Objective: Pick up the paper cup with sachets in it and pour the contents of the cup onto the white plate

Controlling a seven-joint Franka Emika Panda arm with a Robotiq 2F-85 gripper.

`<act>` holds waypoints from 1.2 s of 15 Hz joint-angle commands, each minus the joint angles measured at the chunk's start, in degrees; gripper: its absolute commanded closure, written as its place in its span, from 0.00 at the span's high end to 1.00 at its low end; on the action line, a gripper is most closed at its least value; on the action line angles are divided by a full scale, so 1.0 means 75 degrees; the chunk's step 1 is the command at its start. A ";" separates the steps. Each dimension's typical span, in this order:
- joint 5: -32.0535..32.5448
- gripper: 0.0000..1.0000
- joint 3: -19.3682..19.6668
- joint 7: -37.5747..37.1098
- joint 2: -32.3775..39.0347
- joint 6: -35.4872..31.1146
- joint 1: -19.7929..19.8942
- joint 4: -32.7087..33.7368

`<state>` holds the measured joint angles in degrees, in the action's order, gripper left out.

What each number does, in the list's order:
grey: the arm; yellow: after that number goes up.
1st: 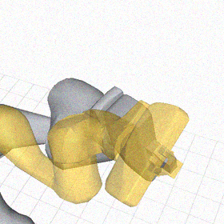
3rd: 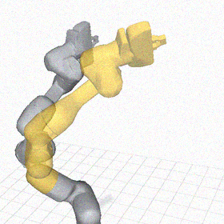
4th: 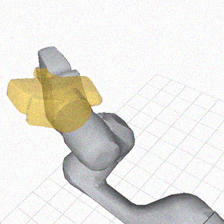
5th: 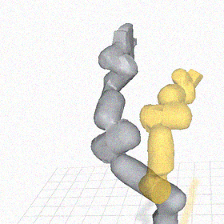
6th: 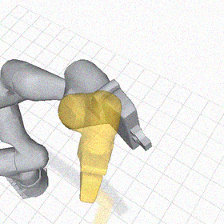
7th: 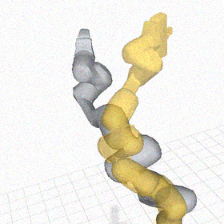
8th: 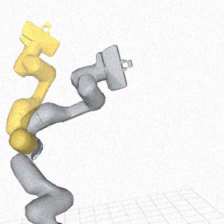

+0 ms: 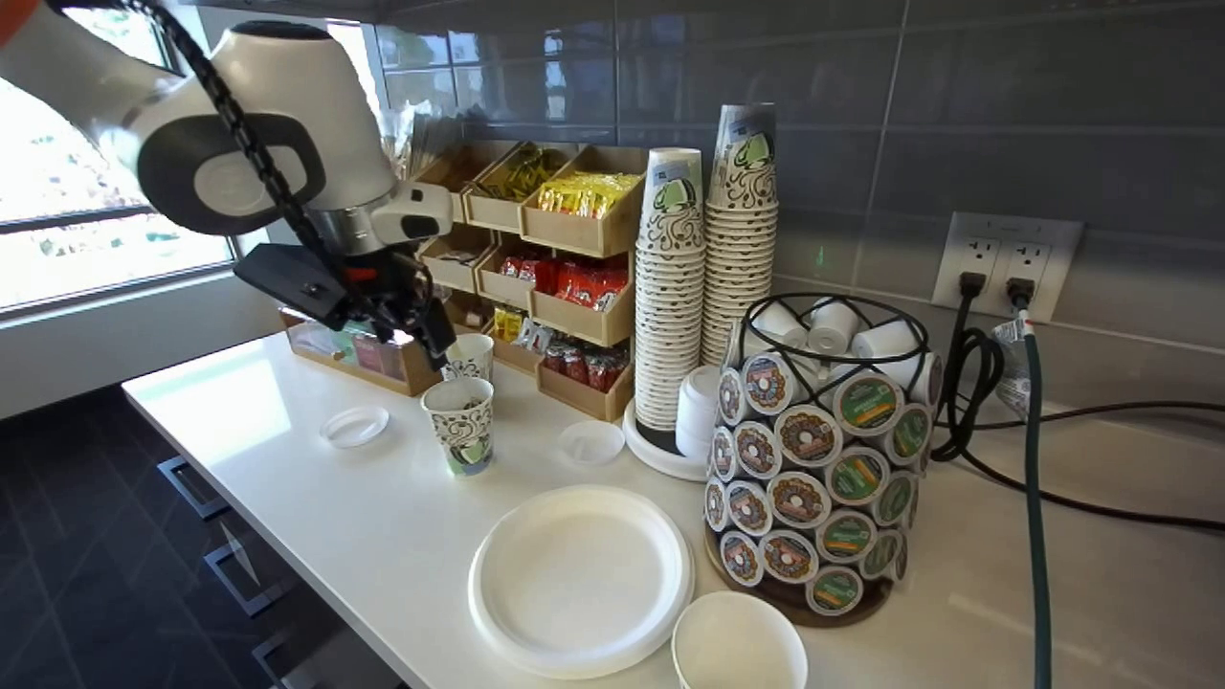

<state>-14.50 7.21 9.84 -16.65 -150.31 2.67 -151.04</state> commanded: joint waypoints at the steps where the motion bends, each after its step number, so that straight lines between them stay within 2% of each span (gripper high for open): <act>1: 0.0192 1.00 -0.0341 -0.0702 0.0476 -0.1620 -0.0127 -0.0501; 2: 0.0531 1.00 -0.0488 -0.0979 0.0628 -0.1780 -0.0008 -0.0550; 3: 0.0236 1.00 -0.0216 -0.0573 0.0302 -0.1334 -0.0197 -0.0427; 9: 0.0277 1.00 -0.0230 -0.0649 0.0357 -0.1435 -0.0214 -0.0417; 10: 0.0470 1.00 -0.0337 -0.0822 0.0495 -0.1971 -0.0093 -0.0462; 14: 0.1441 1.00 -0.0707 -0.1529 0.0966 -0.3015 0.0353 -0.0515; 16: 0.2219 1.00 -0.1079 -0.2115 0.1227 -0.3366 0.0914 -0.0506; 18: 0.3029 1.00 -0.1396 -0.2796 0.1344 -0.3274 0.1473 -0.0471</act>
<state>0.35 0.64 -4.22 -8.92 -173.58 7.50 -154.71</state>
